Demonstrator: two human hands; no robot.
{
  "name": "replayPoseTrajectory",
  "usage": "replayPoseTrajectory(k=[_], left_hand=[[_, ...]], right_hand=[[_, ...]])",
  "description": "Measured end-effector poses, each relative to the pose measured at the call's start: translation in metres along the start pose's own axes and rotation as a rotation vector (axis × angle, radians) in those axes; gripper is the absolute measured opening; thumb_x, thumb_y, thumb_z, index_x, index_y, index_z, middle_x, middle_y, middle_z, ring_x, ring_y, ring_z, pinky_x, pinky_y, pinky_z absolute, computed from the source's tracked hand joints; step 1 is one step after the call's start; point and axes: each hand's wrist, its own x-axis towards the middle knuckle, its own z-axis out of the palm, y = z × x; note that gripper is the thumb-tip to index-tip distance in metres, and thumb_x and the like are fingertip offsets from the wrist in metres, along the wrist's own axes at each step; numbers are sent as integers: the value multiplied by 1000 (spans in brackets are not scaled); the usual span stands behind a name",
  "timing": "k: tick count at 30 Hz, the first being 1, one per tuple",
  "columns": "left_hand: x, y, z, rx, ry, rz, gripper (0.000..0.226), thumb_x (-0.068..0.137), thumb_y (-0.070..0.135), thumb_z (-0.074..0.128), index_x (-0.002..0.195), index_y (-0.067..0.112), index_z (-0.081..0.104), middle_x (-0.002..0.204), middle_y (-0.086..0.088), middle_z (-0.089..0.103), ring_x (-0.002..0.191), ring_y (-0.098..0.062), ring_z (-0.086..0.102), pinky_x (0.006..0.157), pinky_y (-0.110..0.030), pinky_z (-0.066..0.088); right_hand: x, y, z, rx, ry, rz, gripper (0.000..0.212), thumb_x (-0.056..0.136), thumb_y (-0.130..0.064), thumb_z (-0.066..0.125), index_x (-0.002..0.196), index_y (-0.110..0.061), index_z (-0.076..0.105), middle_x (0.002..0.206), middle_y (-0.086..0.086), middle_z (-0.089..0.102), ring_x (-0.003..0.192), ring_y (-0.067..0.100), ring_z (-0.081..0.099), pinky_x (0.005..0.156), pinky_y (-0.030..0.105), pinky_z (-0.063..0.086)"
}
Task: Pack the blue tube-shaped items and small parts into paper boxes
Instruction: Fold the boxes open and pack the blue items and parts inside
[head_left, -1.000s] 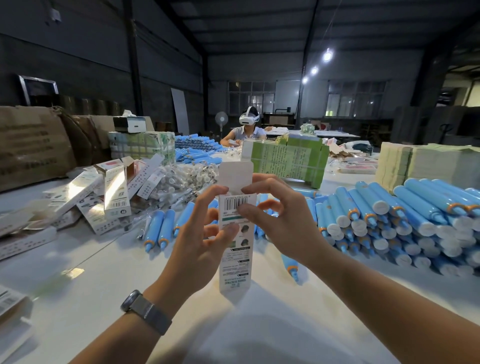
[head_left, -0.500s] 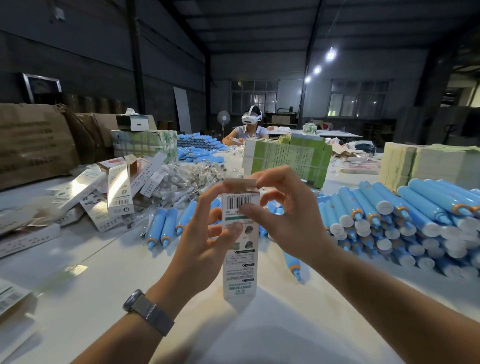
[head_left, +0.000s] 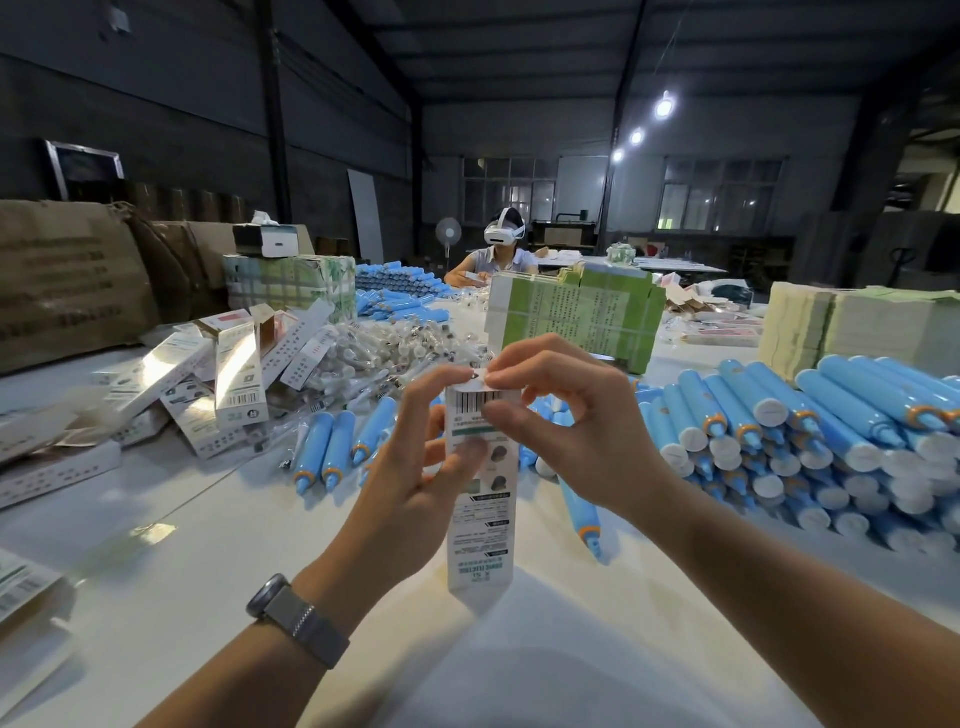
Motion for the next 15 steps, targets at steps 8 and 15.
replayPoseTrajectory(k=[8,15], left_hand=[[3,20,13,-39,177,98,11,95,38,47,105,35,49,86,18,61,76,-1,61,66,-14,49],[8,23,17,-27,256,89,15,96,23,47,93,36,52,81,13,63,72,-9,61,66,-21,46]], right_hand=[[4,-12,1,69,-33,43,11,83,-7,74,93,-13,72,95,8,67,92,17,66,77,32,56],[5,-14,5,7,-20,94,16,82,-8,75,94,-17,72,87,-3,60,84,12,63,74,20,50]])
